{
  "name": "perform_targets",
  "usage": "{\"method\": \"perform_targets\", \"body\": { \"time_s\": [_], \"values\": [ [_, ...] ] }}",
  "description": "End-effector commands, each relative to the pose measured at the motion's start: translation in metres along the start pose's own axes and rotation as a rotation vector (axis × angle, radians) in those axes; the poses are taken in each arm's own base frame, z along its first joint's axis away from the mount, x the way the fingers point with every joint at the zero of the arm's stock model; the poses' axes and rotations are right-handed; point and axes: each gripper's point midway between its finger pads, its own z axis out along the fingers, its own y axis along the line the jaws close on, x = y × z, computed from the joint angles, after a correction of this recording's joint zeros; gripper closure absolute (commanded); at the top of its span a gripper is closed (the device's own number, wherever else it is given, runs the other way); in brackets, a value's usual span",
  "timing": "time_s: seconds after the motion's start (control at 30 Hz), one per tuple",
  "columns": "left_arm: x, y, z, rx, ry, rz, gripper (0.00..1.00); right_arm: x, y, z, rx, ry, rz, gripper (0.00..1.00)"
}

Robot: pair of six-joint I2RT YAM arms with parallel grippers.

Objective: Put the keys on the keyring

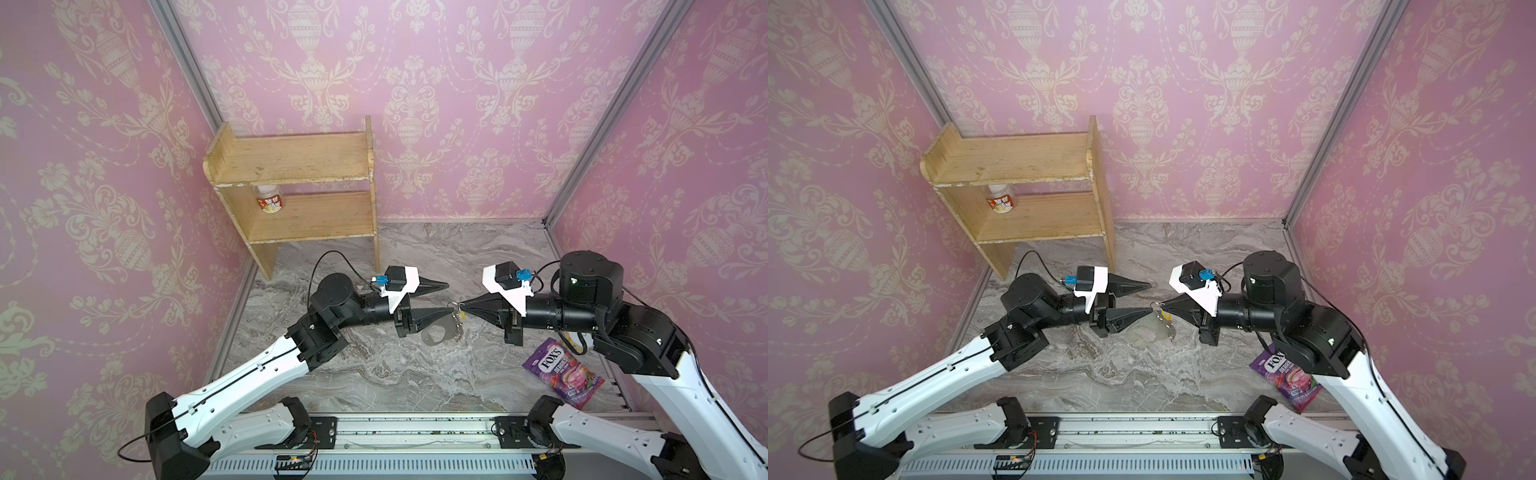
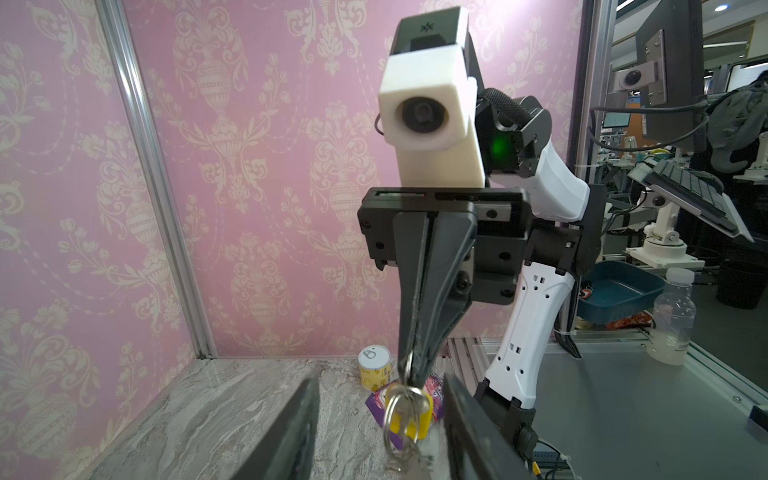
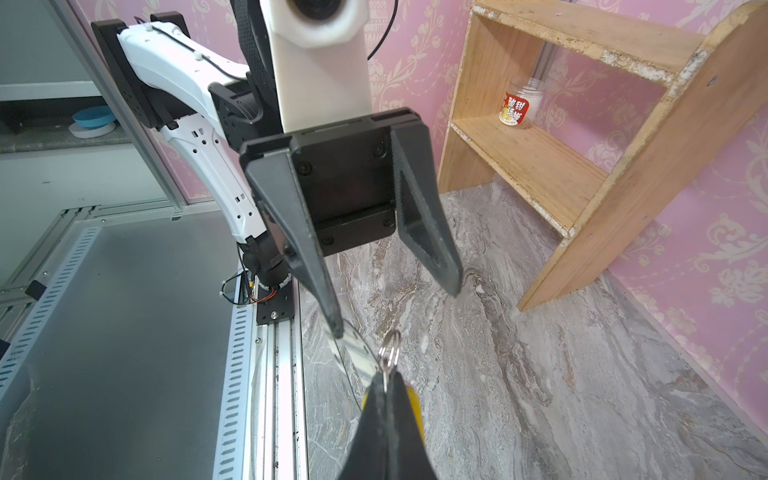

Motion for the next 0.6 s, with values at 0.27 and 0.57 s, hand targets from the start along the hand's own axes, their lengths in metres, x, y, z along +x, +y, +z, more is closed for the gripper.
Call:
{"method": "perform_targets", "body": {
  "time_s": [0.27,0.57],
  "values": [
    [0.013,-0.012,0.008,0.112,0.136,-0.054,0.57,-0.014,0.008,-0.012,-0.021,-0.035,-0.065,1.0],
    [0.017,-0.01,0.012,0.124,0.165,-0.059,0.72,-0.015,0.011,-0.014,-0.035,-0.04,-0.071,1.0]
  ]
}}
